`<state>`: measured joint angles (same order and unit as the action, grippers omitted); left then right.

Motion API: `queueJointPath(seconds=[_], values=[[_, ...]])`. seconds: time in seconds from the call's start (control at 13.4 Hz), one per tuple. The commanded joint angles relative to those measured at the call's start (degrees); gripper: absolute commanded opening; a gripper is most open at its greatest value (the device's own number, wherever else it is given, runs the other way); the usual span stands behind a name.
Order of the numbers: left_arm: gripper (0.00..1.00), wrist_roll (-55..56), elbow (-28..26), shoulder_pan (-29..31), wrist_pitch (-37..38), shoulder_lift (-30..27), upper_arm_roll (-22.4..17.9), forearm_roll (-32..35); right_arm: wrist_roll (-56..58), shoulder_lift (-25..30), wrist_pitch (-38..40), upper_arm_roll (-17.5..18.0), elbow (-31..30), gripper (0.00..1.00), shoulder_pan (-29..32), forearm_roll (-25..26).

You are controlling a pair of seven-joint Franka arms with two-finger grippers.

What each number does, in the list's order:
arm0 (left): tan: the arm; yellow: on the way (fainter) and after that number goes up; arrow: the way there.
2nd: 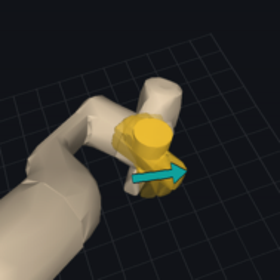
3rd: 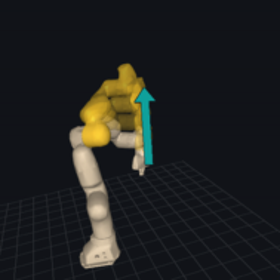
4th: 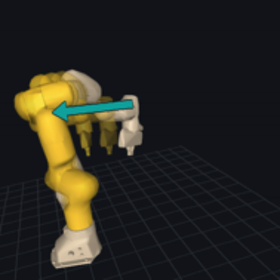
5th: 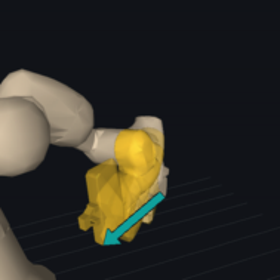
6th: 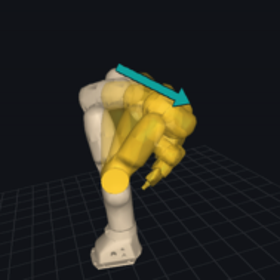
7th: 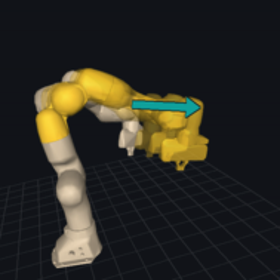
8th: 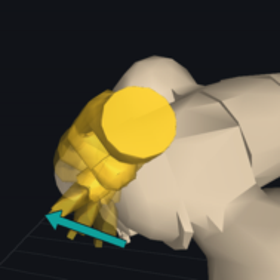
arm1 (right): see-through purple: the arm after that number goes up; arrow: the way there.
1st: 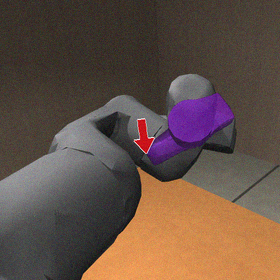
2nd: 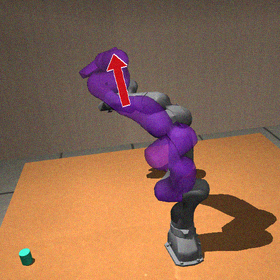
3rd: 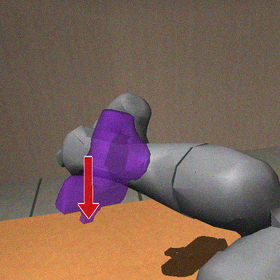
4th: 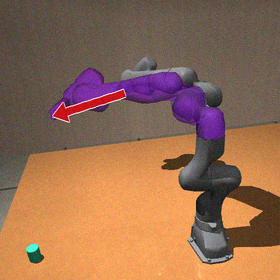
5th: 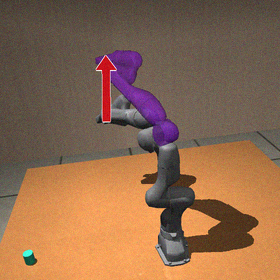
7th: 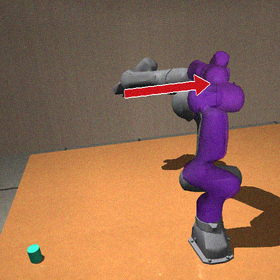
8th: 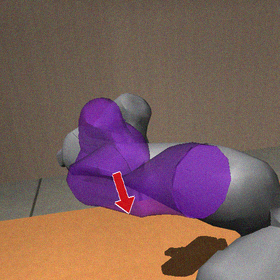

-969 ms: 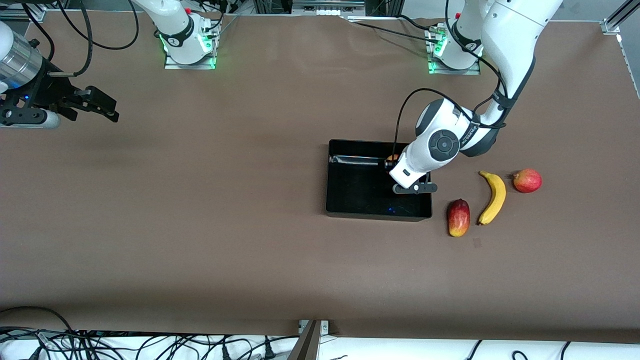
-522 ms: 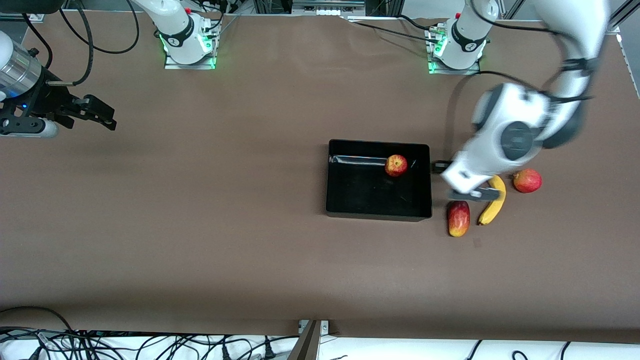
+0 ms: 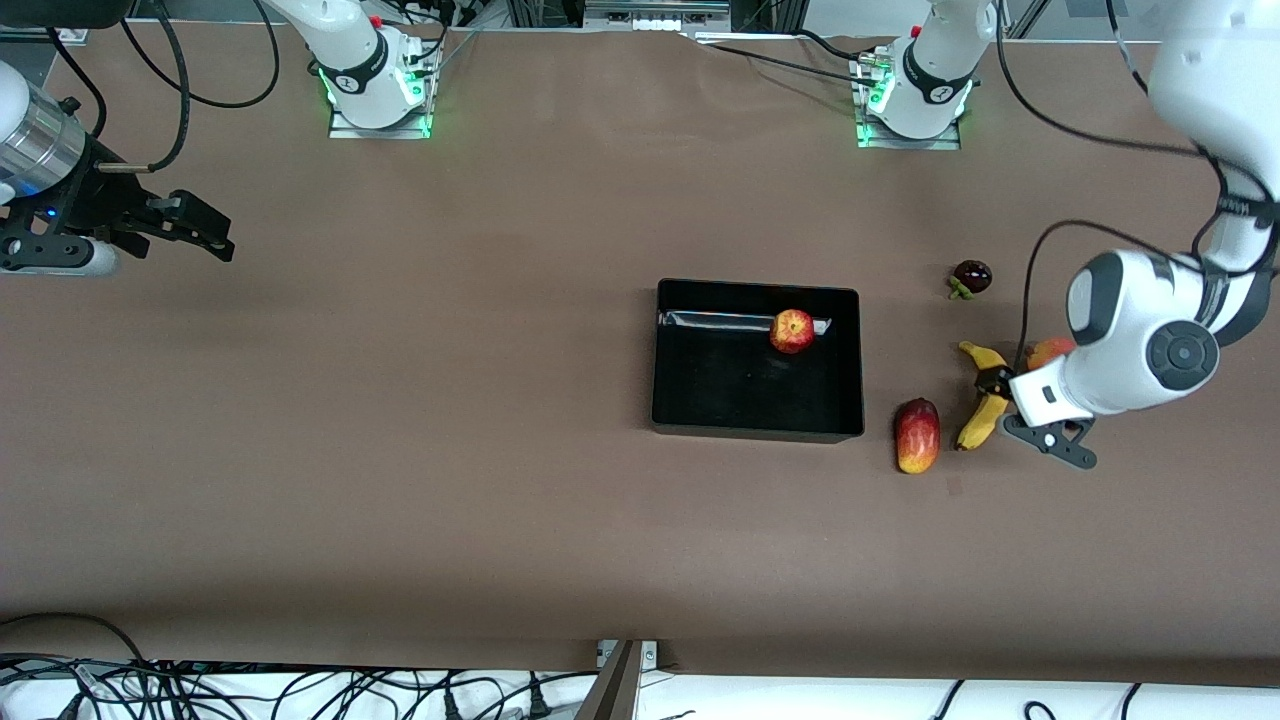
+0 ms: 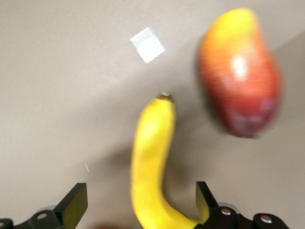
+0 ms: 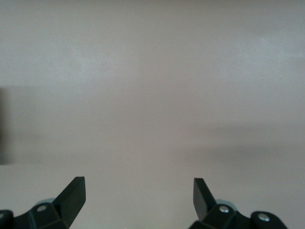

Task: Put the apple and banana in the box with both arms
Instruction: 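Move the left gripper to the yellow banana and grasp it, then lift the banana and carry it over the black box with the left gripper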

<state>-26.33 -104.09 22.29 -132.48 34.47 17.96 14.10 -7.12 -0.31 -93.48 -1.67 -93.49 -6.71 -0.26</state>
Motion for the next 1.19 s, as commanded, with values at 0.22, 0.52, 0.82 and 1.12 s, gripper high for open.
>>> queueJointPath(seconds=[0.22,0.52,0.82,1.12], values=[[0.0,-3.4,-1.1,1.3,-3.1,2.4,1.3,1.2,0.3,-0.3,0.2,0.9,1.1,1.0,1.0,0.8],[0.0,-2.6,0.0,1.2,1.5,-0.5,3.1,0.5,0.2,-0.3,0.2,0.9,1.1,1.0,0.9,0.8],[0.0,8.7,10.2,-0.1,20.9,-2.7,11.6,-4.3,0.2,-0.3,0.3,0.9,1.1,1.0,1.0,0.7],[0.0,30.4,15.8,-10.6,24.5,-1.6,14.3,-4.3,0.2,-0.3,0.5,0.9,1.1,1.0,1.0,0.7]])
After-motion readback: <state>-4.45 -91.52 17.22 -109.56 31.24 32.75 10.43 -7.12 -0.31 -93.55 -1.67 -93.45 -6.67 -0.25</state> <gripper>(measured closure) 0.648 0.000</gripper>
